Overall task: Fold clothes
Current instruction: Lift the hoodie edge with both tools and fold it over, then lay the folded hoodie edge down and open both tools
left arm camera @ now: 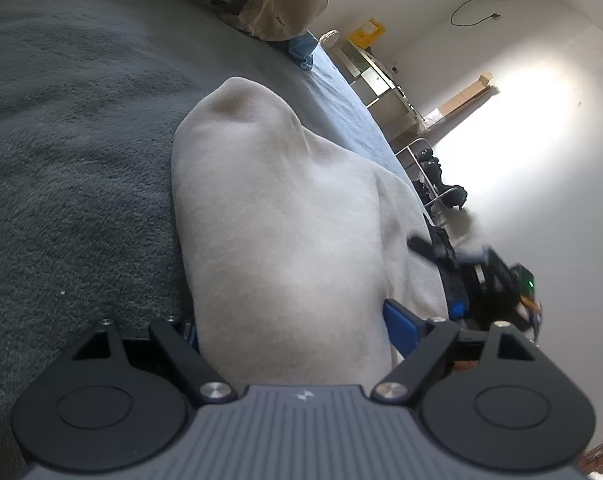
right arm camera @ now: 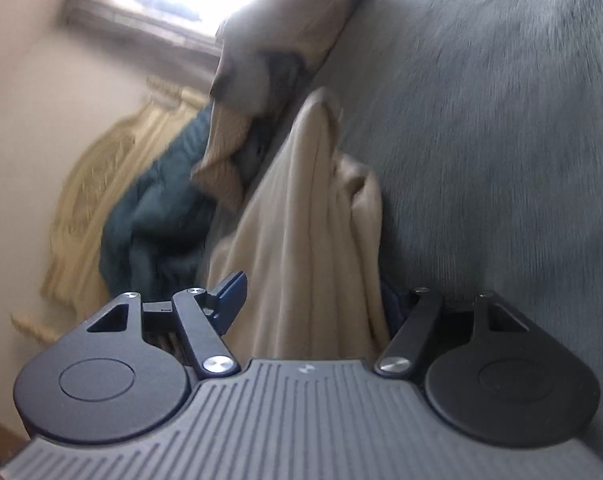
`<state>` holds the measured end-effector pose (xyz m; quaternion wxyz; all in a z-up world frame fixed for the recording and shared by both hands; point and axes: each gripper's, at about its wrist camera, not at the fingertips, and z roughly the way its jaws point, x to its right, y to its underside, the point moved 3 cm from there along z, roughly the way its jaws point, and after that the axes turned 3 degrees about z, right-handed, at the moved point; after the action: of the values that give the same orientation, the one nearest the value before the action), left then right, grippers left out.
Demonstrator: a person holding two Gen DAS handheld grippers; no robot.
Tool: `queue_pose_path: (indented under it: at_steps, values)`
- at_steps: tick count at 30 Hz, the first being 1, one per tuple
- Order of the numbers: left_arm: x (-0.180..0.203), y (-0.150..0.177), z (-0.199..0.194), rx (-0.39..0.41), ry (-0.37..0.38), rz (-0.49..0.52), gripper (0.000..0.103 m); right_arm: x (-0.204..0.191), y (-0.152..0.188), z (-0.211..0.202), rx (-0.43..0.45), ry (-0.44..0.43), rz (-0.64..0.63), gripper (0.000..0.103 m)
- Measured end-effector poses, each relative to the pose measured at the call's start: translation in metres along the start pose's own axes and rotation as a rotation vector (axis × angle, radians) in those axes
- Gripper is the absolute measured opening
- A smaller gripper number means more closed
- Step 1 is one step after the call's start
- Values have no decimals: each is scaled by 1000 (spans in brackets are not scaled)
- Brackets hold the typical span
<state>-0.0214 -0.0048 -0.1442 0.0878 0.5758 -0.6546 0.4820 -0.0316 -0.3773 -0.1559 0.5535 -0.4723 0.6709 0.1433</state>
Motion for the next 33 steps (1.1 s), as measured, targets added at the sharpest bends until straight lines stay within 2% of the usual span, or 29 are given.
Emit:
queue_pose_path:
  at_steps: [4,10,12,14,15,16,21,28,33]
  values:
    - [-2,-1,2,-3,13,7,85,-6,21,-8,-86,-38,-63,69]
    - [-2,-1,3,-3,21,9,84,-2,5,9,-146,-130,-8,69]
    - [2,2,-1,-3,17,6,84,-2,-3,20,-156,-148,-2,64]
    - [4,4,-4,-6,11,-1,82,-2,-5,28,-167,-136,-15,54]
    - [5,4,-6,-7,2,1,82,-2,-5,29,-165,-122,-16,45]
    - [7,5,-7,-6,-9,8,82,-2,-5,29,-163,-120,-19,41]
    - [16,9,-12,-1,-52,36,79,-14,1,25,-108,-113,-25,29]
    - [29,3,-11,-19,-12,30,79,-71,3,16,-50,-87,-187,27]
    - [42,1,7,-33,30,27,79,-79,-6,-2,-34,-63,-210,27]
